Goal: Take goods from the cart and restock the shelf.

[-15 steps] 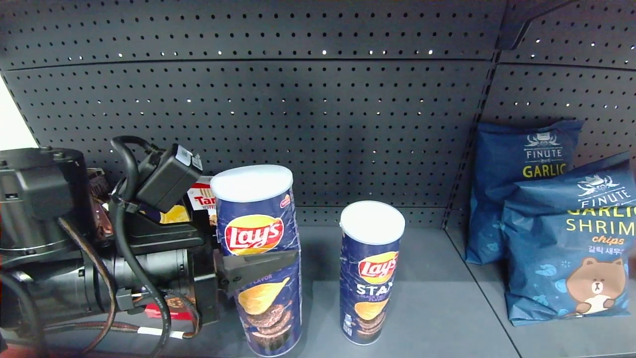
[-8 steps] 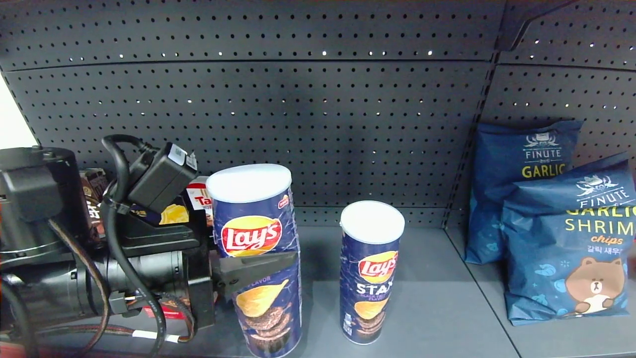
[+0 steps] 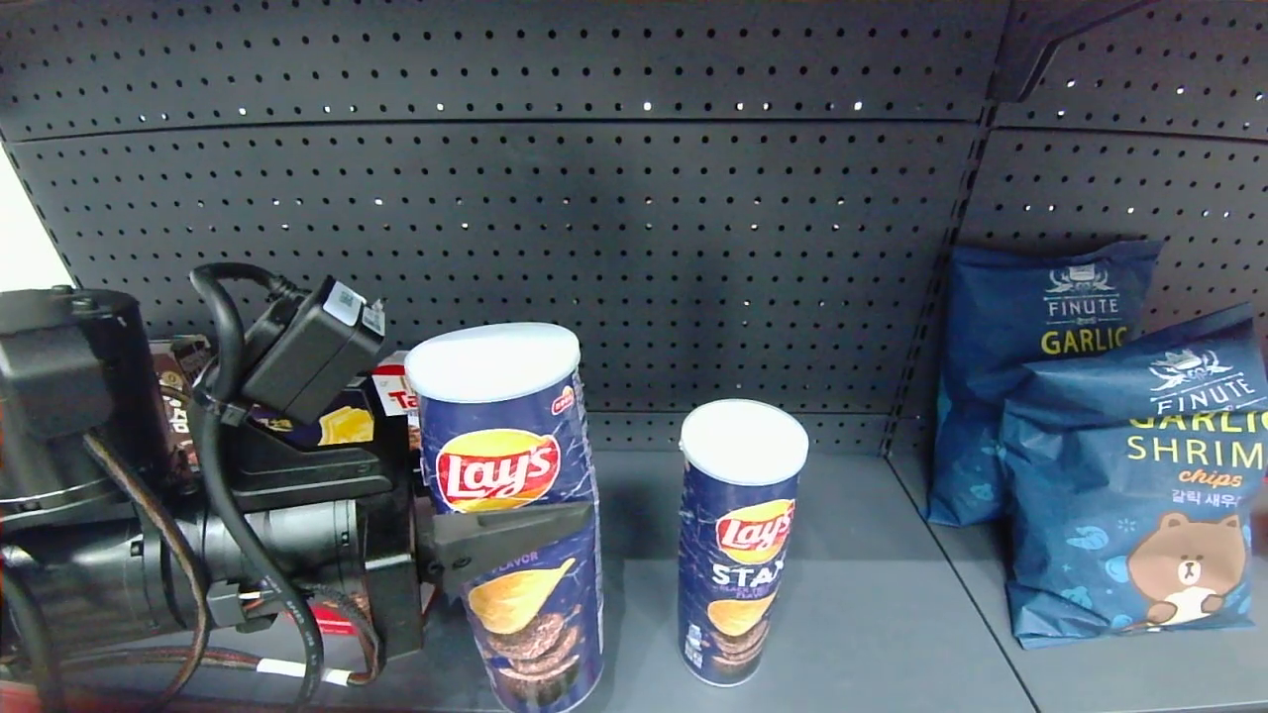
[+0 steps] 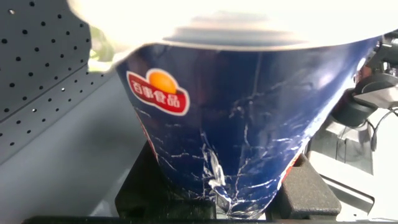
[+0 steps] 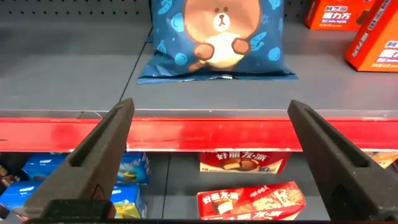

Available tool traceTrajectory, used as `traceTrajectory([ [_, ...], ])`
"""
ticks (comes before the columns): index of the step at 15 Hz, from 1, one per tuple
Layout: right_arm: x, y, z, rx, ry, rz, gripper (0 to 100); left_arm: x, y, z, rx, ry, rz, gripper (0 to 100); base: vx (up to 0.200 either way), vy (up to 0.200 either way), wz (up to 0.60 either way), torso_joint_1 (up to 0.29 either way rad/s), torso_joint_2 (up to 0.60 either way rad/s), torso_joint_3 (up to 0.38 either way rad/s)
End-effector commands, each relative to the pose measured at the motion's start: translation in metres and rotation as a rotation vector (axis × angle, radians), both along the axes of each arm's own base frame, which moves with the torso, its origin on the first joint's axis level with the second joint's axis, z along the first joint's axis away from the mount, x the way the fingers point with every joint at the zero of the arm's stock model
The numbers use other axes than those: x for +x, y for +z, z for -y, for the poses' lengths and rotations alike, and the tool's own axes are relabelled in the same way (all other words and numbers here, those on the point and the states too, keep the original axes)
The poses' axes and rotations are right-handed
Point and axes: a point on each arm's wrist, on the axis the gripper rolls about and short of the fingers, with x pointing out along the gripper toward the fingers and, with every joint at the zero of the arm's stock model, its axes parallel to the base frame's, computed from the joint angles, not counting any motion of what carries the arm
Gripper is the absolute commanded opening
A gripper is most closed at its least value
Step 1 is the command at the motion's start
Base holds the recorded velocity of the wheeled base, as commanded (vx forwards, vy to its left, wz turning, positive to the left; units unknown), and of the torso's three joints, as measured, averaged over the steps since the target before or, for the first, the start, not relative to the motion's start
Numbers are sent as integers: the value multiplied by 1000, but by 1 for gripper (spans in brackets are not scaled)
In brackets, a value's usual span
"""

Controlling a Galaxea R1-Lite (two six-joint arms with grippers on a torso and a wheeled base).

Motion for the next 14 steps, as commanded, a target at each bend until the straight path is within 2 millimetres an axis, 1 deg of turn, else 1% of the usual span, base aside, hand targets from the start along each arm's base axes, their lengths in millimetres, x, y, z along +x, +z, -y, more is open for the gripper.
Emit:
traceTrajectory([
  [1, 0, 0, 0, 0, 0, -6, 100, 1, 2, 1, -4, 1, 8, 0, 0, 0, 0, 0, 0, 0],
  [5, 0, 0, 0, 0, 0, -6, 100, 6, 3, 1, -6, 12, 10, 0, 0, 0, 0, 0, 0, 0],
  [9, 0, 0, 0, 0, -2, -6, 100, 43, 1, 11, -15, 44, 49, 0, 0, 0, 0, 0, 0, 0],
  [11, 0, 0, 0, 0, 0, -6, 100, 69, -7, 21, -7, 50, 69, 0, 0, 0, 0, 0, 0, 0],
  [12, 0, 0, 0, 0, 0, -4, 100, 74, -8, 24, -11, 50, 84, 0, 0, 0, 0, 0, 0, 0],
  [13, 0, 0, 0, 0, 0, -6, 100, 89, -18, 33, 2, 39, 121, 0, 0, 0, 0, 0, 0, 0],
  [14, 0, 0, 0, 0, 0, -6, 100, 89, -18, 34, 4, 37, 121, 0, 0, 0, 0, 0, 0, 0],
])
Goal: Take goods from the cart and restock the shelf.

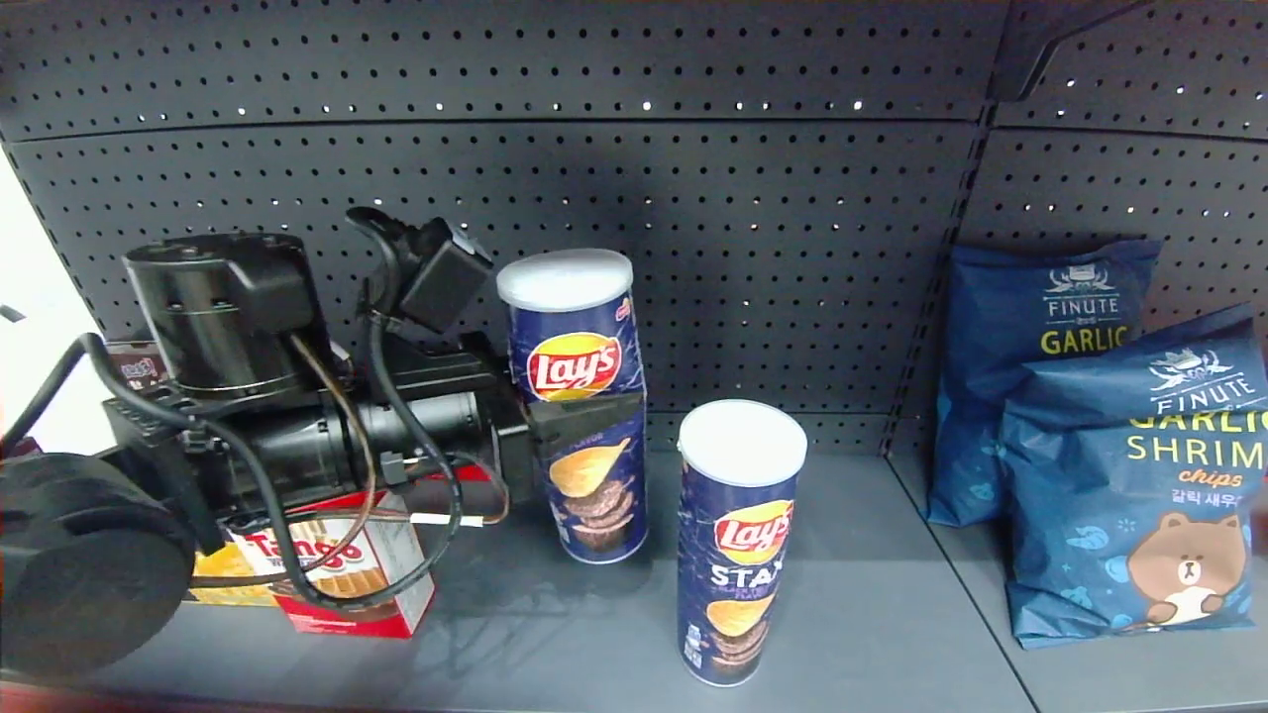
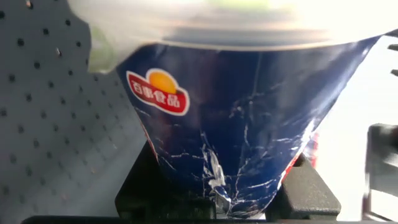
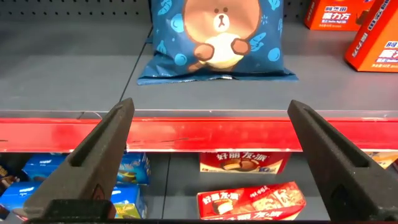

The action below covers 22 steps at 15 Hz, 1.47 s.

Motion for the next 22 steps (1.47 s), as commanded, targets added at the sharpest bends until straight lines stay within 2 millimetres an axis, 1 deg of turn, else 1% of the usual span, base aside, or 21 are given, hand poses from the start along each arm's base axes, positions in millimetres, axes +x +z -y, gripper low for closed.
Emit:
traceTrajectory([
  [1, 0, 0, 0, -1, -1, -6, 100, 28, -22, 16, 40, -14, -29, 0, 0, 0, 0, 0, 0, 0],
  [2, 0, 0, 0, -1, 0, -6, 100, 32, -22, 17, 40, -17, -30, 0, 0, 0, 0, 0, 0, 0],
  [4, 0, 0, 0, -1, 0, -6, 100, 47, -23, 24, 52, -15, -54, 0, 0, 0, 0, 0, 0, 0],
  [6, 0, 0, 0, -1, -1, -6, 100, 63, -21, 31, 41, -14, -42, 0, 0, 0, 0, 0, 0, 0],
  [8, 0, 0, 0, -1, 0, -6, 100, 74, -21, 38, 48, -19, -58, 0, 0, 0, 0, 0, 0, 0],
  [9, 0, 0, 0, -1, 0, -6, 100, 74, -21, 38, 48, -19, -58, 0, 0, 0, 0, 0, 0, 0],
  [10, 0, 0, 0, -1, 0, -6, 100, 82, -26, 40, 66, -12, -86, 0, 0, 0, 0, 0, 0, 0],
  [11, 0, 0, 0, -1, 0, -6, 100, 83, -28, 40, 69, -15, -91, 0, 0, 0, 0, 0, 0, 0],
  [14, 0, 0, 0, -1, 0, -6, 100, 97, -39, 47, 77, -22, -82, 0, 0, 0, 0, 0, 0, 0],
  [15, 0, 0, 0, -1, 0, -6, 100, 99, -40, 49, 79, -25, -78, 0, 0, 0, 0, 0, 0, 0],
  [16, 0, 0, 0, -1, 0, -6, 100, 105, -44, 52, 81, -26, -72, 0, 0, 0, 0, 0, 0, 0],
  [22, 0, 0, 0, -1, 0, -6, 100, 127, -51, 64, 70, -27, -53, 0, 0, 0, 0, 0, 0, 0],
])
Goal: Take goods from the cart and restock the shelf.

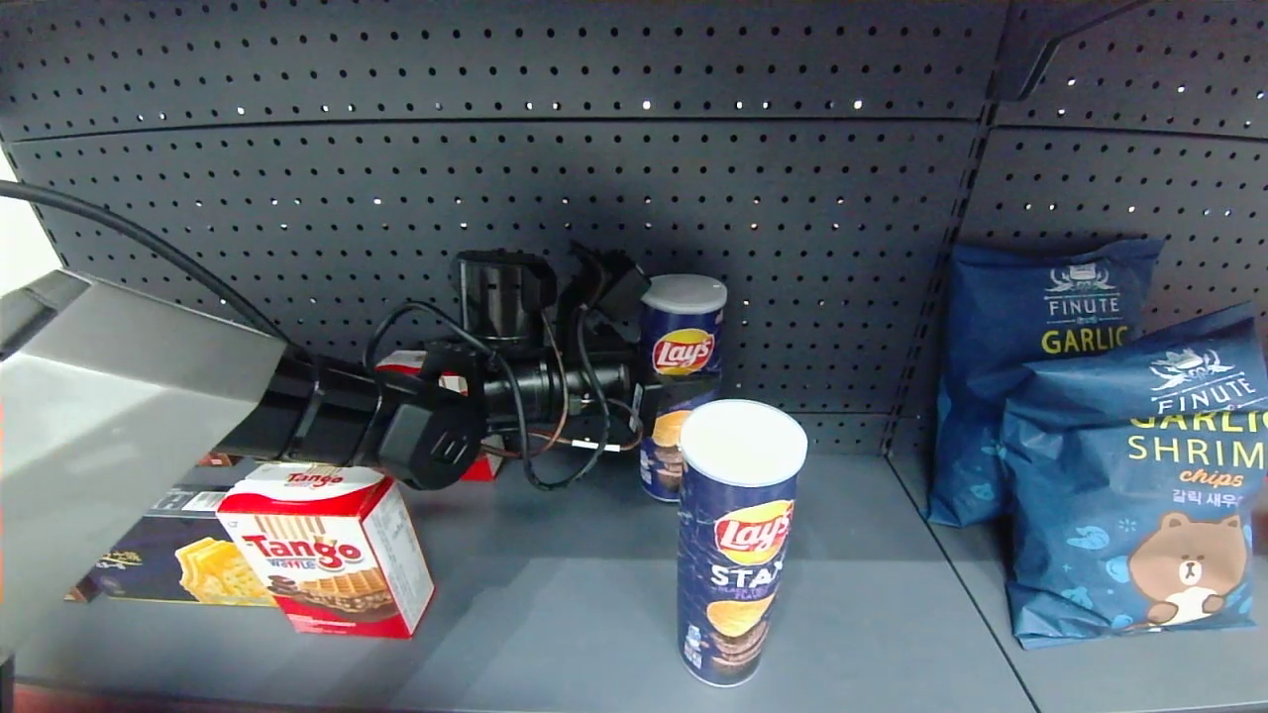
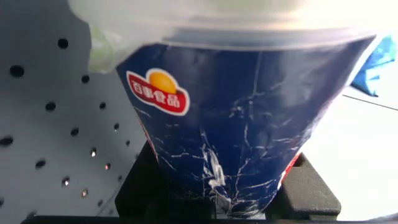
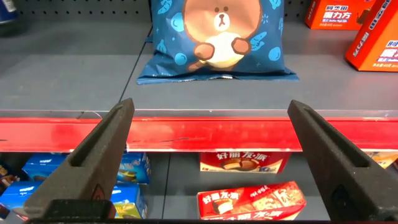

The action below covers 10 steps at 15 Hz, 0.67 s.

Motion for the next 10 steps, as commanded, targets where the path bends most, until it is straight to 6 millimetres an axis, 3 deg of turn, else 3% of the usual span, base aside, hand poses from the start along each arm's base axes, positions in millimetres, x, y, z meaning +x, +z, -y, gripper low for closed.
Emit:
traceTrajectory([
  [1, 0, 0, 0, 0, 0, -3, 100, 8, -9, 5, 4, -1, -6, 0, 0, 0, 0, 0, 0, 0],
  [10, 0, 0, 0, 0, 0, -3, 100, 25, -20, 14, 0, -1, 1, 0, 0, 0, 0, 0, 0, 0],
])
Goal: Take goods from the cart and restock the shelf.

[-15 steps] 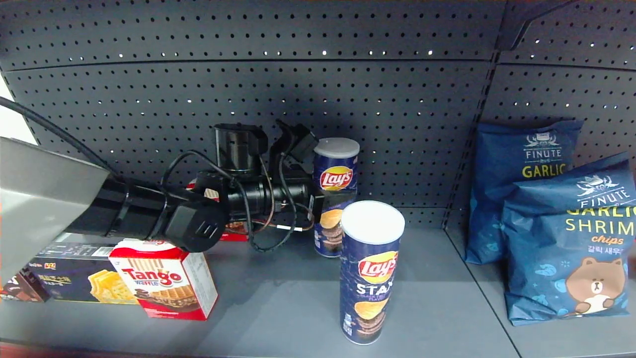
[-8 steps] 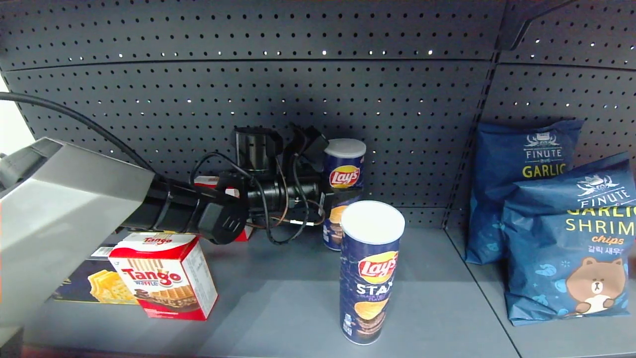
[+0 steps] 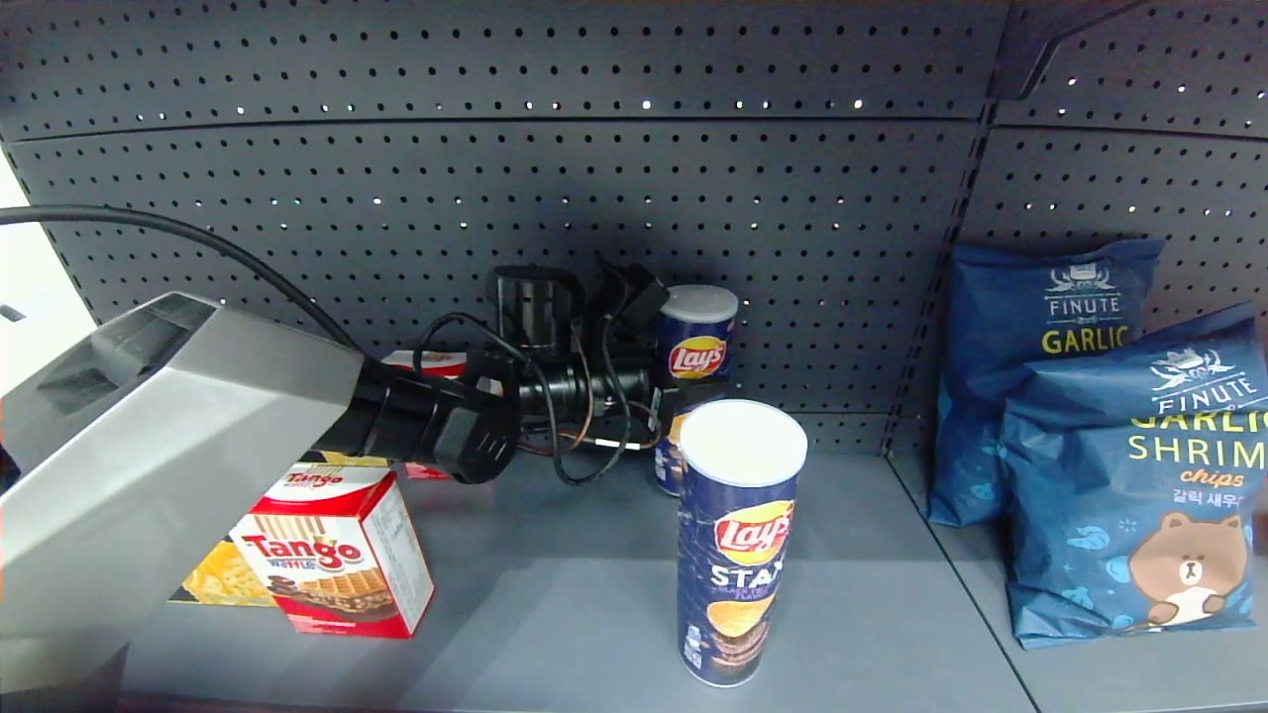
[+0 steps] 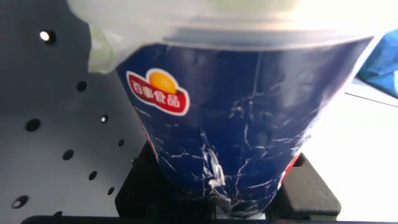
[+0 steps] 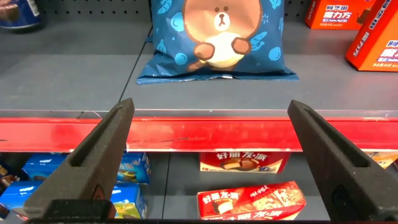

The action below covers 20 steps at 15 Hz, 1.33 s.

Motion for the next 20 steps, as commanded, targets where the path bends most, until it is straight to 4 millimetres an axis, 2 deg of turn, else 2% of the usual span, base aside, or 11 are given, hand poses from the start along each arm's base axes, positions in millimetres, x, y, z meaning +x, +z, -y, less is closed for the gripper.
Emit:
traceTrajectory([
  [1, 0, 0, 0, -1, 0, -2, 100, 3, -6, 1, 1, 0, -4, 0, 0, 0, 0, 0, 0, 0],
  [9, 0, 0, 0, -1, 0, -2, 100, 5, -12, 2, 0, 6, 0, 0, 0, 0, 0, 0, 0, 0],
  [10, 0, 0, 0, -1, 0, -2, 100, 5, -12, 3, 1, 5, 2, 100, 0, 0, 0, 0, 0, 0],
  [14, 0, 0, 0, -1, 0, -2, 100, 3, -12, 4, 0, 2, 3, 100, 0, 0, 0, 0, 0, 0],
  [20, 0, 0, 0, -1, 0, -2, 100, -13, -6, -16, -8, 27, 7, 100, 0, 0, 0, 0, 0, 0],
])
